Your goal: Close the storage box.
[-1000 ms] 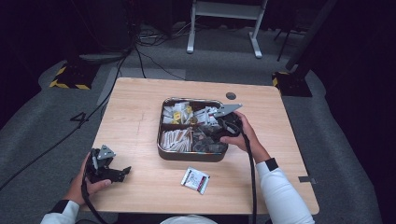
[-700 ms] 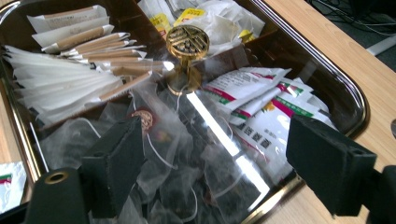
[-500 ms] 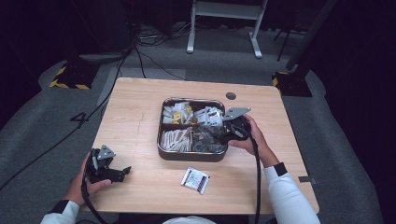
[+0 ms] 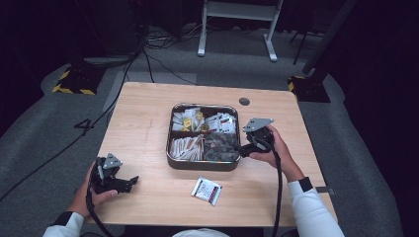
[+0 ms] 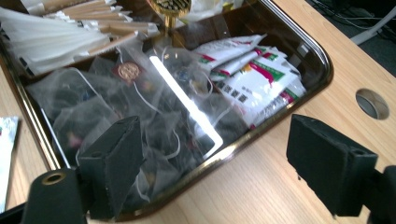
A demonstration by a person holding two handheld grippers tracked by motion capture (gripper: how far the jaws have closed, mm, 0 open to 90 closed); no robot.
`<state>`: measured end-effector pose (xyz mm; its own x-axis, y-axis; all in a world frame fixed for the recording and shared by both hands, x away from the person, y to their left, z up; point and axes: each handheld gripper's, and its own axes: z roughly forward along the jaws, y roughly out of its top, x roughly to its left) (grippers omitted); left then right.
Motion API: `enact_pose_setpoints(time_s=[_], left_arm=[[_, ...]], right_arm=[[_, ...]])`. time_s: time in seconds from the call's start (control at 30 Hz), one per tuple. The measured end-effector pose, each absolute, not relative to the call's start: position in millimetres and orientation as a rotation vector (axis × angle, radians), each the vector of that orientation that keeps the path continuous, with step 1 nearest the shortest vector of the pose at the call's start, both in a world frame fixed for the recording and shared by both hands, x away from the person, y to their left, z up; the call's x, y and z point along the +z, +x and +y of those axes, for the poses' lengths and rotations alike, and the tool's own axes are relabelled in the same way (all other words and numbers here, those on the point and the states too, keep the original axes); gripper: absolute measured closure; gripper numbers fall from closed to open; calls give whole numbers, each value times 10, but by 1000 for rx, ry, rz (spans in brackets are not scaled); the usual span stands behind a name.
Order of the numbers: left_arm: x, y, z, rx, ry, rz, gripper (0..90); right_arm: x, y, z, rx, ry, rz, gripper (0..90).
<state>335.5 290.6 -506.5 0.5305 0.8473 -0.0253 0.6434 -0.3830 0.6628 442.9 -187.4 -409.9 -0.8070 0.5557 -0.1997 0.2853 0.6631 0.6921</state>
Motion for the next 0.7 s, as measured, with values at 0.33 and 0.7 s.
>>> enact_pose_setpoints(time_s=[0.33, 0.7], left_arm=[[-5066, 3353, 2905, 427, 2147, 1205, 5], [-5065, 3355, 2907, 429, 2150, 1202, 5]], right_arm=[[-4127, 4341, -2073, 924, 688, 2468, 194], [-4198, 4277, -2199, 885, 704, 2470, 193]])
